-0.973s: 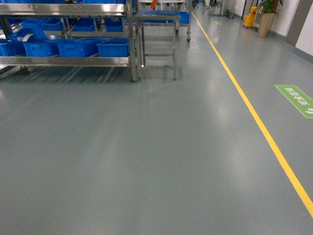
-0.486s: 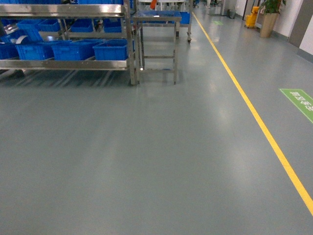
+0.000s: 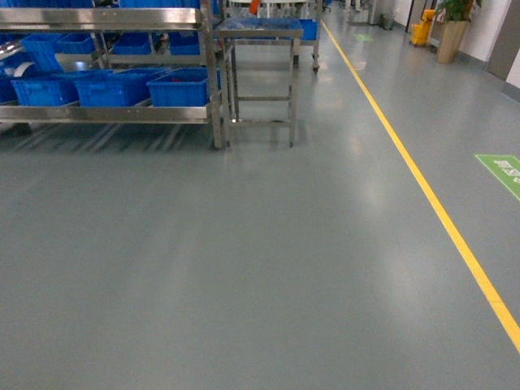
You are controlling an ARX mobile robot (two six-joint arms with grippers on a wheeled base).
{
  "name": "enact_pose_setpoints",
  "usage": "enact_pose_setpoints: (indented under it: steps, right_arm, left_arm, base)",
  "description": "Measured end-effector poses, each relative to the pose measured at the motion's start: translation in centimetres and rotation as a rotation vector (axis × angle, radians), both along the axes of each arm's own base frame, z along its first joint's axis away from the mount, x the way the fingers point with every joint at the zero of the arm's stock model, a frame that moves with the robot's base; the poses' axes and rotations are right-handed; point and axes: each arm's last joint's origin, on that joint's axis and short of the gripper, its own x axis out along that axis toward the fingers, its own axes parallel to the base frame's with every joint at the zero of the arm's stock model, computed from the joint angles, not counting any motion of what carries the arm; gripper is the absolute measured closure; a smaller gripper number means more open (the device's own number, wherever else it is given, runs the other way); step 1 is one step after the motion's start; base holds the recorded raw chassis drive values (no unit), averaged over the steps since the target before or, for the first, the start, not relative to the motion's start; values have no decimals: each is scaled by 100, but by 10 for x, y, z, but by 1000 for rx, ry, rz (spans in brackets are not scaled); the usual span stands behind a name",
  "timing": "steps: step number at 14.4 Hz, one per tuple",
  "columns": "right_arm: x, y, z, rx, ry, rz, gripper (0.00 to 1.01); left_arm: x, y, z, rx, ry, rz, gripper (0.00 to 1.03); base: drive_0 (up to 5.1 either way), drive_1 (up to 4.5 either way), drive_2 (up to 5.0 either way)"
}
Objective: Sort blue parts and orange caps into right shelf containers
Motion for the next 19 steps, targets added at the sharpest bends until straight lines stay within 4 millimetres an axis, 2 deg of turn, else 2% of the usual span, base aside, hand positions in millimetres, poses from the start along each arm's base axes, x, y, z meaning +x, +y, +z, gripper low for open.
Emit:
enact_pose_setpoints:
  steps: [19]
  right_arm:
    - [0,0,0,0,0,0,57]
  left_arm:
    - [0,0,0,0,0,0,59]
  base:
    - [0,429,-429]
